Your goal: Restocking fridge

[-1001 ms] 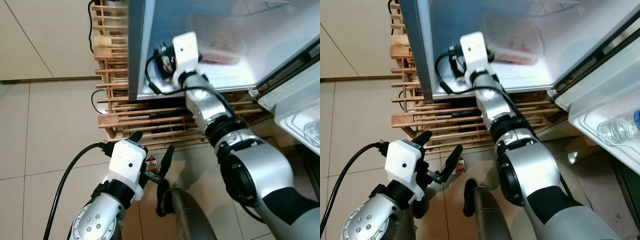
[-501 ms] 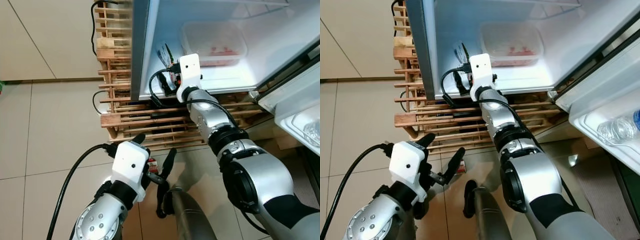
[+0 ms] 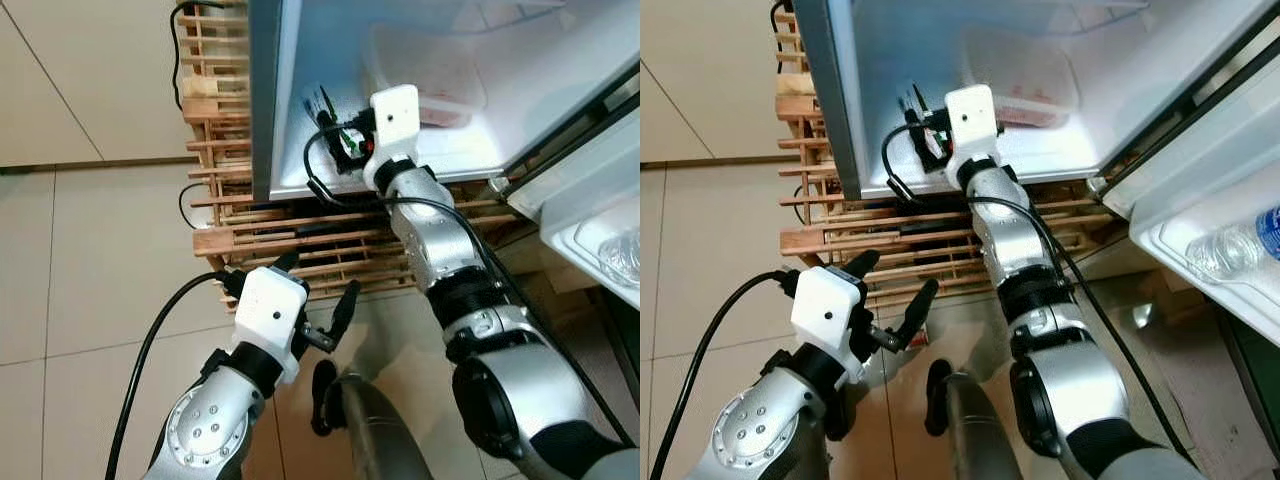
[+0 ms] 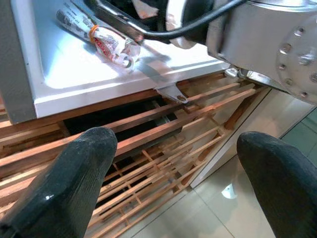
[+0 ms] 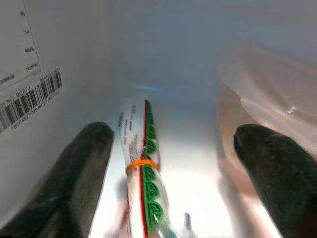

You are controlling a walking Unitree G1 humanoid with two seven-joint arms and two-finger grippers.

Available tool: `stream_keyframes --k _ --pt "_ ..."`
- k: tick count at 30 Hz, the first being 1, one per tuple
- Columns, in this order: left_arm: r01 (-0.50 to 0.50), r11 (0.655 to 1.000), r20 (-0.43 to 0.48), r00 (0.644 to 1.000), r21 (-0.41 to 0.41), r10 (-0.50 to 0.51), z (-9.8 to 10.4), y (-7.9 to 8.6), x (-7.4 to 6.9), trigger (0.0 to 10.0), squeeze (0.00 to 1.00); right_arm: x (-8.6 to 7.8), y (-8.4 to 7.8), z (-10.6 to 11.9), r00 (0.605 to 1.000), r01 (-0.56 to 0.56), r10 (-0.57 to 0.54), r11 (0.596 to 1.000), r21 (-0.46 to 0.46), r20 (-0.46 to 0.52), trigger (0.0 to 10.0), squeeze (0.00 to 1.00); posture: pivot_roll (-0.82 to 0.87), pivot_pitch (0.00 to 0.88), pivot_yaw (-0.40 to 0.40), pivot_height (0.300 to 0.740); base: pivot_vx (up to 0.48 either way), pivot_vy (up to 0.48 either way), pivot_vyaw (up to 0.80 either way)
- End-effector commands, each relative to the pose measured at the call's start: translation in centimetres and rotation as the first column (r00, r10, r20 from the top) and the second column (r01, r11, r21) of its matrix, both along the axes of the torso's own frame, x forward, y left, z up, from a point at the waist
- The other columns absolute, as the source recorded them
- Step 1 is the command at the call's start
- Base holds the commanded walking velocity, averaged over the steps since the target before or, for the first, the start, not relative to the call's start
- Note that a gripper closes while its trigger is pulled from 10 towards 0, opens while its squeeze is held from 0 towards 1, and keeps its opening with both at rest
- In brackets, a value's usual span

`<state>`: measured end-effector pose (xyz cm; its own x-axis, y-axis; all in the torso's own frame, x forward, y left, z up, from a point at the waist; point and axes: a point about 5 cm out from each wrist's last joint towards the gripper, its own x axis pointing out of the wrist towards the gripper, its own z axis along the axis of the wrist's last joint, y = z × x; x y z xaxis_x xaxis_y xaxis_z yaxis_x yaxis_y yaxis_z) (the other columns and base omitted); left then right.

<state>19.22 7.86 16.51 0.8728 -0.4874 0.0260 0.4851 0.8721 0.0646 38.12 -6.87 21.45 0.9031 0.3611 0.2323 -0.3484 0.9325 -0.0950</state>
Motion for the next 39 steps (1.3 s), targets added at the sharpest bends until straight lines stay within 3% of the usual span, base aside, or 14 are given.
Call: stream_keyframes --k 1,6,16,26,27,28,29,30,36,39 --pt "0.022 1.000 -0.021 1.000 -0.006 -0.022 -0.5 -0.4 -0.3 10.0 0.00 -0.9 -1.0 -0.7 1.000 0.016 -0.016 1.000 0.004 -0.027 0.0 0.00 0.08 0.294 -0.233 0.732 0.000 0.000 0.00" --pt "0.021 1.000 -0.025 0.999 -0.012 -0.022 -0.7 -0.5 -0.3 10.0 0.00 -2.6 -1.2 -2.5 0.997 0.004 -0.005 1.000 -0.012 -0.080 0.0 0.00 0.06 0.296 -0.235 0.732 0.000 0.000 0.00" --pt "0.015 1.000 -0.030 0.999 -0.020 -0.015 -0.8 -0.6 -0.4 10.0 0.00 -4.0 -1.5 -4.3 0.985 -0.007 0.000 0.999 -0.040 -0.172 0.0 0.00 0.06 0.311 -0.243 0.732 0.000 0.000 0.00" --pt "0.005 1.000 -0.034 0.999 -0.017 -0.006 -0.7 -0.4 -0.8 10.0 0.00 -3.8 -0.8 -5.9 0.965 -0.003 -0.003 1.000 -0.023 -0.261 0.0 0.00 0.08 0.328 -0.245 0.732 0.000 0.000 0.00" --pt "0.001 1.000 -0.035 0.999 -0.015 -0.001 -0.6 -0.3 -1.0 10.0 0.00 -3.4 -0.6 -5.8 0.969 -0.012 -0.002 0.999 -0.053 -0.248 3.9 0.00 0.09 0.331 -0.246 0.732 0.000 0.000 0.00" --pt "0.000 1.000 -0.035 0.999 -0.015 0.000 -0.6 -0.3 -1.1 10.0 0.00 -3.3 -0.6 -5.7 0.971 -0.013 -0.002 0.998 -0.060 -0.241 5.9 0.00 0.10 0.333 -0.248 0.732 0.000 0.000 0.00" --pt "0.000 1.000 -0.035 0.999 -0.015 0.000 -0.6 -0.3 -1.1 10.0 0.00 -3.3 -0.6 -5.7 0.971 -0.013 -0.002 0.998 -0.060 -0.241 5.9 0.00 0.10 0.333 -0.248 0.732 0.000 0.000 0.00" --pt "-0.001 1.000 -0.034 0.999 -0.012 0.001 -0.5 -0.3 -1.3 10.0 0.00 -2.8 -0.4 -5.5 0.973 -0.015 -0.002 0.997 -0.071 -0.230 10.0 0.00 0.10 0.336 -0.248 0.732 0.000 0.000 0.00" --pt "0.016 0.999 -0.001 1.000 0.030 -0.016 -0.6 -0.5 -1.6 10.0 0.00 -1.8 0.1 -5.1 0.983 -0.003 -0.019 0.993 -0.121 -0.181 10.0 0.00 0.12 0.345 -0.250 0.732 0.000 0.000 0.00" --pt "0.009 0.999 0.026 1.000 0.050 -0.011 -0.3 -0.2 -0.7 10.0 0.00 -0.9 0.5 -4.8 0.986 0.006 -0.029 0.991 -0.136 -0.167 10.0 0.00 0.12 0.354 -0.247 0.732 0.000 0.000 0.00"
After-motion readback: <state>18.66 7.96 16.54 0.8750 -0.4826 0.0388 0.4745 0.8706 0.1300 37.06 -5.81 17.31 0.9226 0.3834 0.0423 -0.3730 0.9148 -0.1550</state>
